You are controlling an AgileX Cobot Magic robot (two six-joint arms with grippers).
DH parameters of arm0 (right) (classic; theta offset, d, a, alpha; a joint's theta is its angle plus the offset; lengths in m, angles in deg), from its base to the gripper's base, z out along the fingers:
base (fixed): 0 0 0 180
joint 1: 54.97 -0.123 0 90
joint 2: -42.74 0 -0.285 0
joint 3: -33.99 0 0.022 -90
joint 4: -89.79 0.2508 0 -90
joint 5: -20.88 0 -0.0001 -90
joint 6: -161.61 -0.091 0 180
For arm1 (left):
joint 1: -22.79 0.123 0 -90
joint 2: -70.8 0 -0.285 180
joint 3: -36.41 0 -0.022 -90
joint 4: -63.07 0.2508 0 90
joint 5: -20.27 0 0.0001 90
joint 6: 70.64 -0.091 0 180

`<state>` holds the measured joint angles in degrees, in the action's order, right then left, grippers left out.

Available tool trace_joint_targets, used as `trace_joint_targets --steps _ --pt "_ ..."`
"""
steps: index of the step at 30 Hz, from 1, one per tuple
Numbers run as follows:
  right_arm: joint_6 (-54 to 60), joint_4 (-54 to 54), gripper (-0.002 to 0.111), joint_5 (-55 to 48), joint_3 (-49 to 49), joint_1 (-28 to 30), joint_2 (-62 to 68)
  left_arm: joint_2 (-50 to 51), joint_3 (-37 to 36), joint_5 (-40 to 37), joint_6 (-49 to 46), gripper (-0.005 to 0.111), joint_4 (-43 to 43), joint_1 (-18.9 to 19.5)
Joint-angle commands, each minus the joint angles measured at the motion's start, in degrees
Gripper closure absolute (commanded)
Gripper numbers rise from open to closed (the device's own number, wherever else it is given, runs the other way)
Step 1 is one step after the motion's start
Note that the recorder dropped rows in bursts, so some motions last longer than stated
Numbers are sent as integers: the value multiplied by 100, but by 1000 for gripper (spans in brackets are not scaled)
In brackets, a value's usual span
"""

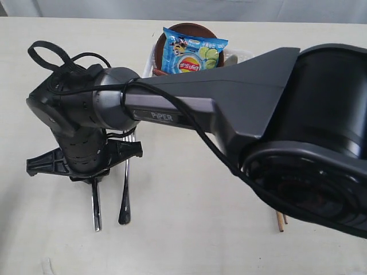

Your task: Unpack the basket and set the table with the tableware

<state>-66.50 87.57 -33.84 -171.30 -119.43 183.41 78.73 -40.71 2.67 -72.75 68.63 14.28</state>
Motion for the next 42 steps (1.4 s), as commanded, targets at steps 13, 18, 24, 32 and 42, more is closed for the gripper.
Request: trace_joint_targets --steps 13,18,24,32,42 --pt "-1374 -562 109 43 62 103 -111 -15 -10 45 20 107 22 31" --pt "-1372 -755 109 -171 62 180 -111 -15 -10 45 20 107 22 31" --pt "-1238 -820 109 -298 62 214 -111 -15 -10 45 20 107 22 31" --pt "-1181 -659 109 -564 62 214 -111 -15 -10 45 20 107 22 31" --pt "-935 -272 109 -515 62 203 -86 -15 -10 45 20 107 22 31"
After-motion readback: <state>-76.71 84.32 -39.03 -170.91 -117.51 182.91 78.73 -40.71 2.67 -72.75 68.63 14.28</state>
